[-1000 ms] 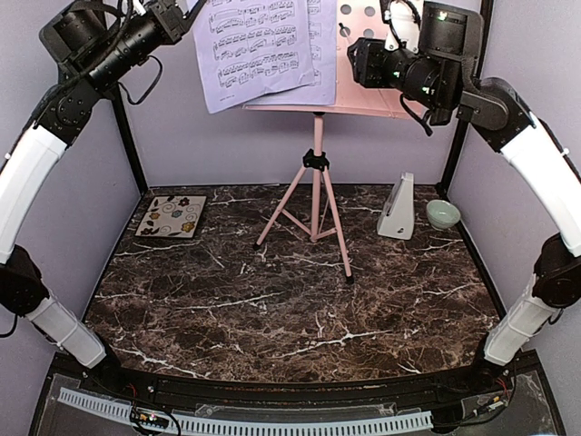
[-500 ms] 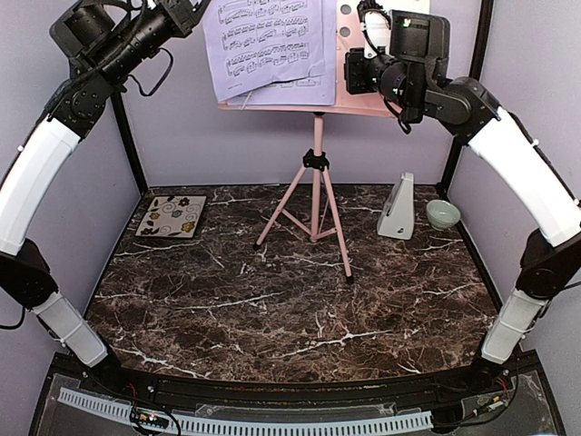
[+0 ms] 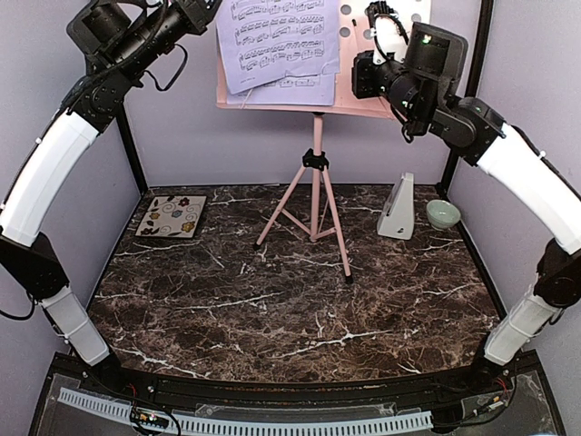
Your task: Set up the instrument practice props
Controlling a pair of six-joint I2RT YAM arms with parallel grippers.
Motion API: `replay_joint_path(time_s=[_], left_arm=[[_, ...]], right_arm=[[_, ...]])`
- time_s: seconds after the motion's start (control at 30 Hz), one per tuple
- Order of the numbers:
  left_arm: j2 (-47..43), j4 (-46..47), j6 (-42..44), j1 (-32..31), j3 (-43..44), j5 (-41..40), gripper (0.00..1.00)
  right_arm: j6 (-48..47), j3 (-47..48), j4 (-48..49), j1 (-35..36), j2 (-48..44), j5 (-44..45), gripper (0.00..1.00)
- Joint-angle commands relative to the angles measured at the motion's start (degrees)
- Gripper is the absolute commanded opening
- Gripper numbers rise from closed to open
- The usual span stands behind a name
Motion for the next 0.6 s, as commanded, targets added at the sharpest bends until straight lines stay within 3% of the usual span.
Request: replay_joint_path(time_s=[0.0,0.57], left_arm=[[1.58,2.52,-0.81,-0.13,2.93,0.96,0.00],[11.85,6.49,-0.22,-3.35,11.77,-1.06,0.00]], right_arm=[[-2.40,-5.29,10.09,-0.65,-4.12,-3.03,0.00],[-4.52,-10.44,16.45,-1.12,-5.54,-6.67,0.00]])
